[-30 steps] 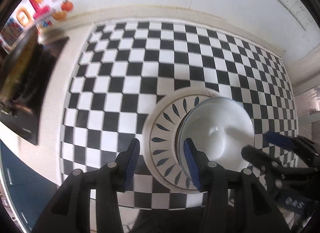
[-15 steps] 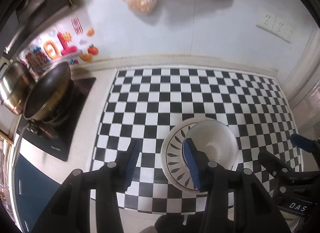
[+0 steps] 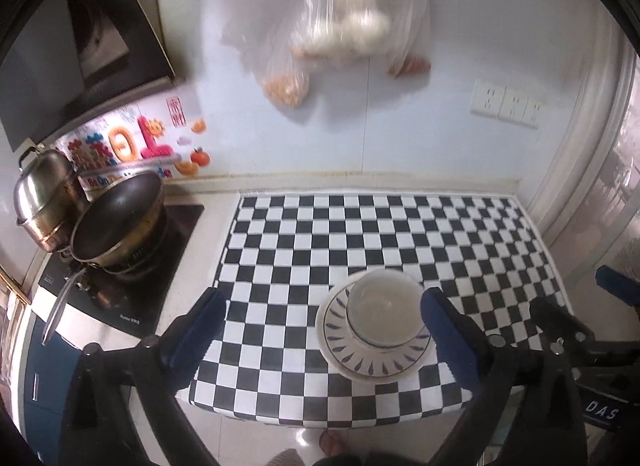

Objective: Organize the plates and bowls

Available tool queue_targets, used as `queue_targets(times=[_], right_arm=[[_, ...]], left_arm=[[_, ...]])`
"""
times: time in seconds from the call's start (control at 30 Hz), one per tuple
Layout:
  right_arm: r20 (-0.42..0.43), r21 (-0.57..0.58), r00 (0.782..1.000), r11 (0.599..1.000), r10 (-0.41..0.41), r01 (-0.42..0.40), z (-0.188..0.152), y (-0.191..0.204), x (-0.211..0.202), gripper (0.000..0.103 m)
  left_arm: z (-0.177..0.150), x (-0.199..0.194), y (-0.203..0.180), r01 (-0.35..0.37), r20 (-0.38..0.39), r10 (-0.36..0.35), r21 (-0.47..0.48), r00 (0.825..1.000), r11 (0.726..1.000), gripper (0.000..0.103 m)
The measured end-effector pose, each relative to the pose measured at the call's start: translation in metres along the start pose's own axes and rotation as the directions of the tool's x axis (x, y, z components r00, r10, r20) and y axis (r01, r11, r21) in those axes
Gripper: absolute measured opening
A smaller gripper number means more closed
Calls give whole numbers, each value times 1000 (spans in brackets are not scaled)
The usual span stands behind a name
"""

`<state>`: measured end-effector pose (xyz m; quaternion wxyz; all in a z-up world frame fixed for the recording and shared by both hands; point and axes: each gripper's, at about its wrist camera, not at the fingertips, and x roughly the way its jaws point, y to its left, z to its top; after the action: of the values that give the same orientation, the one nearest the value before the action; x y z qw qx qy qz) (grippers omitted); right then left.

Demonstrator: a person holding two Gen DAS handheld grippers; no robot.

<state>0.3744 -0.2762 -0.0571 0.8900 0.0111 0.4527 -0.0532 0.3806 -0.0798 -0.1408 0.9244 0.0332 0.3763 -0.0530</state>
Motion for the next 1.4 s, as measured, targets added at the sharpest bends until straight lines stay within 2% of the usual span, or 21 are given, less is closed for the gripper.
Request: queue_targets(times=[0.37,0.73,1.1,1.4], right_arm=[[55,3,998,1000,-11,11,-30,-29,-62,103],[100,3,995,1000,30,-30,-76,-53,-134,103],[167,43,986,999,9,-16,-128,-47,-222,103],[198,82,980,997,-21,5,-180,-20,-292,103]], left_arm=[[-25,-60,-16,-13,67,16,-39,998,999,101],[-64,-129,-33,-41,88,48,-79,995,996,101],[-108,-216,-25,-61,169,68,-43,983,997,101],[-154,-267,4,-43,183,44,-8,982,999,101]])
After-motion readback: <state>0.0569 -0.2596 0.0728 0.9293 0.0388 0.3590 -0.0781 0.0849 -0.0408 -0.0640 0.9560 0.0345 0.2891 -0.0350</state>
